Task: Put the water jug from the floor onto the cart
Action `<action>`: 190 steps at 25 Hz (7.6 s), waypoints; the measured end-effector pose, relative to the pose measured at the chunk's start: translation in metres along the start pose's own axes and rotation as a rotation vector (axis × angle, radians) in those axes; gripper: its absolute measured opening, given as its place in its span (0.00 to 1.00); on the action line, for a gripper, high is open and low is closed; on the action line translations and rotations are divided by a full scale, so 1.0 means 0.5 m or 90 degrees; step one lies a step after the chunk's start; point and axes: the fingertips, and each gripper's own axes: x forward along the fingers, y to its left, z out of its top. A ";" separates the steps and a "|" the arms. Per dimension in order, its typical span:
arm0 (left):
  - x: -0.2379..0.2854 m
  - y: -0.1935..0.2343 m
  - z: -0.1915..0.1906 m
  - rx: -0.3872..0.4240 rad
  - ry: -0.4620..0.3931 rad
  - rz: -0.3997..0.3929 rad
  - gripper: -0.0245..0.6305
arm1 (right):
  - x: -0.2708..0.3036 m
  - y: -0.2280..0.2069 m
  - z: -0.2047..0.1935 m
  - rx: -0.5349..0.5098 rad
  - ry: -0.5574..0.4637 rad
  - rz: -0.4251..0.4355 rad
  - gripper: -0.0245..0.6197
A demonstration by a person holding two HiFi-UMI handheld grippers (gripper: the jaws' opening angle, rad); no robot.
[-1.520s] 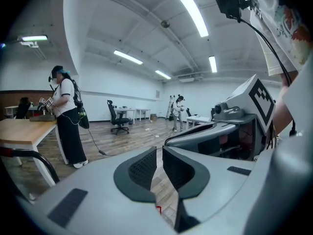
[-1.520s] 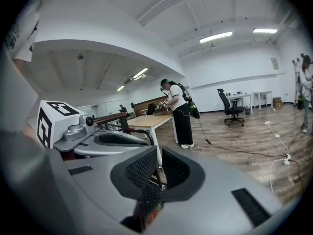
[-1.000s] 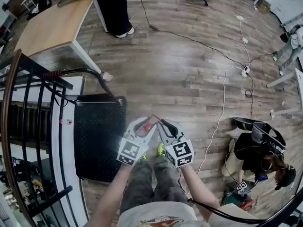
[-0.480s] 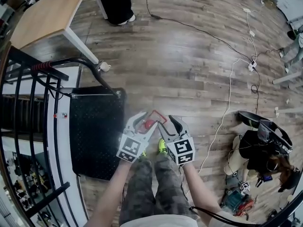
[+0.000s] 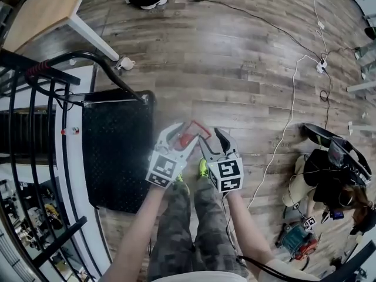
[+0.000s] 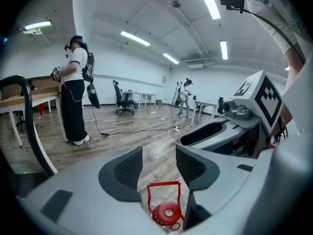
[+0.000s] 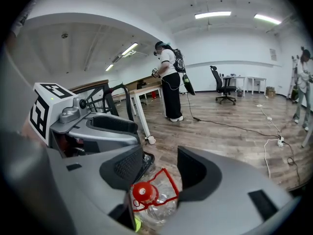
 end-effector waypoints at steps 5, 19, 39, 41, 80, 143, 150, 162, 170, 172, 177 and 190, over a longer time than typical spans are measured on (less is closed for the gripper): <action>0.042 0.001 -0.066 0.032 0.033 -0.018 0.33 | 0.041 -0.023 -0.065 0.016 0.025 -0.024 0.35; 0.148 0.036 -0.243 0.011 0.113 -0.022 0.34 | 0.139 -0.067 -0.212 0.066 0.089 -0.064 0.36; 0.240 0.075 -0.352 0.011 0.177 -0.053 0.34 | 0.232 -0.106 -0.312 0.089 0.168 -0.098 0.36; 0.248 0.081 -0.354 0.012 0.181 -0.053 0.34 | 0.239 -0.111 -0.316 0.087 0.168 -0.105 0.36; 0.161 0.166 -0.242 0.051 0.080 0.082 0.10 | 0.246 -0.005 -0.177 -0.072 0.047 -0.002 0.15; -0.274 0.295 0.007 -0.039 0.018 0.411 0.09 | 0.150 0.332 0.178 -0.224 -0.052 0.276 0.15; -0.352 0.332 -0.005 -0.048 0.014 0.433 0.09 | 0.163 0.415 0.194 -0.236 -0.053 0.288 0.15; -0.502 0.388 -0.057 -0.066 0.019 0.480 0.09 | 0.187 0.577 0.194 -0.251 -0.054 0.324 0.15; -0.605 0.436 -0.115 -0.092 0.020 0.503 0.09 | 0.220 0.697 0.180 -0.271 -0.044 0.344 0.15; -0.629 0.449 -0.131 -0.102 0.021 0.506 0.09 | 0.230 0.726 0.176 -0.278 -0.036 0.349 0.15; -0.683 0.472 -0.157 -0.122 0.021 0.509 0.09 | 0.242 0.788 0.174 -0.287 -0.029 0.355 0.15; -0.782 0.554 -0.227 -0.161 0.048 0.566 0.09 | 0.315 0.909 0.165 -0.300 0.007 0.424 0.15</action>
